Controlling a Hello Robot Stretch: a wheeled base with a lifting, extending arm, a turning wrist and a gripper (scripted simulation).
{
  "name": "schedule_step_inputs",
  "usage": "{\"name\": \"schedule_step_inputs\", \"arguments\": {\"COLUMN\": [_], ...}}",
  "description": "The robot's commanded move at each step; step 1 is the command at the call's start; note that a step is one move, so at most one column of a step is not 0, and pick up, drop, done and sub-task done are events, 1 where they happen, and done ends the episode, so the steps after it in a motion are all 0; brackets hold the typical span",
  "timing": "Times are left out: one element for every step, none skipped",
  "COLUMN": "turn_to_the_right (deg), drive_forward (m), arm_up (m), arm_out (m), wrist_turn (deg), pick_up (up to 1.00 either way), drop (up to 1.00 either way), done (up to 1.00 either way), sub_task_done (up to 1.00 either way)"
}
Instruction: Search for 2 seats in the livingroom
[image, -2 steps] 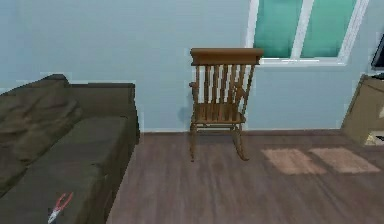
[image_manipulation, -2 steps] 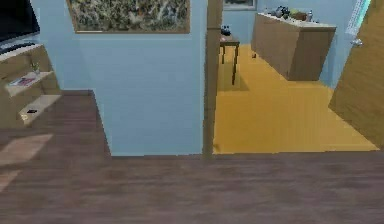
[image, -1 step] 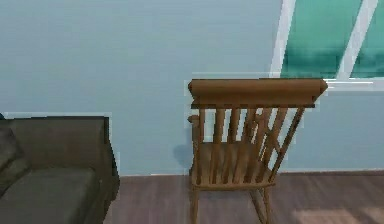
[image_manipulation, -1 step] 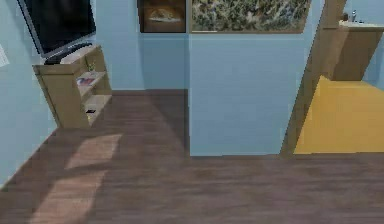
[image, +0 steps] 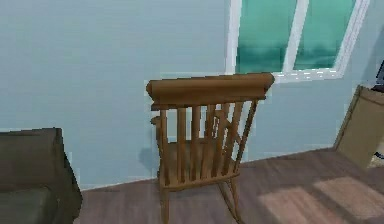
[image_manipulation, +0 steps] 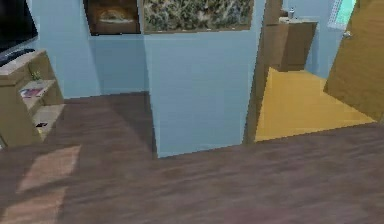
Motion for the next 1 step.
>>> {"name": "schedule_step_inputs", "arguments": {"turn_to_the_right": [0.0], "drive_forward": [0.00], "arm_up": [0.00], "arm_out": [0.00], "wrist_turn": [0.0], "pick_up": [0.00], "drop": [0.00], "done": [1.00], "sub_task_done": [0.00]}}
